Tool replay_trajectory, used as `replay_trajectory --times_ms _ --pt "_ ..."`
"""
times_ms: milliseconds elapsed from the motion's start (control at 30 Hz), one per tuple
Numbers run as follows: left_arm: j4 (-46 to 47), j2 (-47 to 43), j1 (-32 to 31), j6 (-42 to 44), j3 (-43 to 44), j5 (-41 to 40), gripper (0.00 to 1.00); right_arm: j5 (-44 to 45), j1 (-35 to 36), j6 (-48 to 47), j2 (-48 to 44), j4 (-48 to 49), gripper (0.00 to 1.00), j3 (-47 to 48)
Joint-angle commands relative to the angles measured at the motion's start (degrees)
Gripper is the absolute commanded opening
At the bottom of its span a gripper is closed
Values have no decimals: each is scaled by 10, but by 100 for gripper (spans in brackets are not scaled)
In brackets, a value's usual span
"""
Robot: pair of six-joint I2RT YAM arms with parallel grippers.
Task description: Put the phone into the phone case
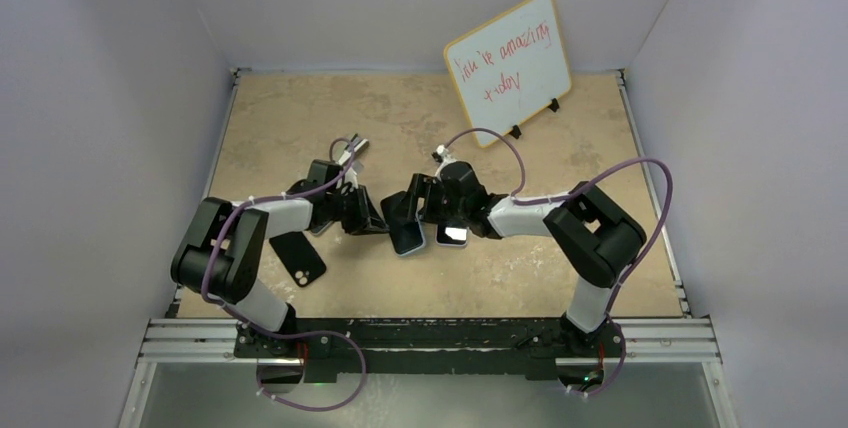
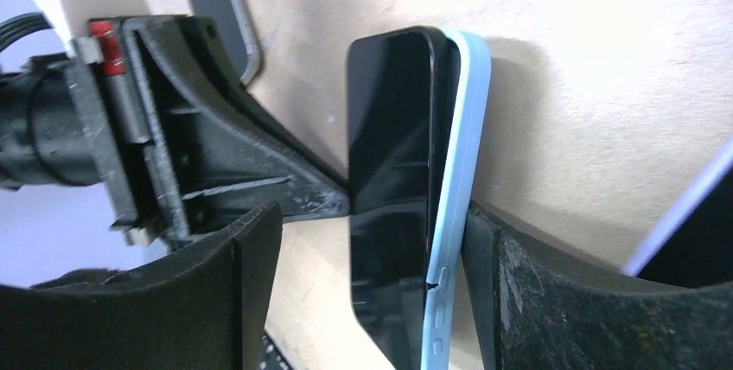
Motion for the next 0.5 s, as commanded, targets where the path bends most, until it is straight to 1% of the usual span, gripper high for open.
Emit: replay_trajectory --times_ms 0,100,200,300,367,467 --pt "-21 -12 -7 28 13 -52 13 -95 13 47 -28 127 74 -19" --pt "-11 -14 -7 15 7 -42 15 -97 13 43 -27 131 73 -21" --pt "12 -18 -7 11 2 -39 15 -77 13 24 -24 93 70 -9" --pt "18 -17 -7 10 0 -30 15 -46 13 -3 -16 34 61 11" --pt "44 -11 -7 -2 -7 -3 16 -13 13 -19 -8 -16 52 27" --pt "88 -6 -7 -31 -24 34 16 10 12 -36 -3 -19 42 31"
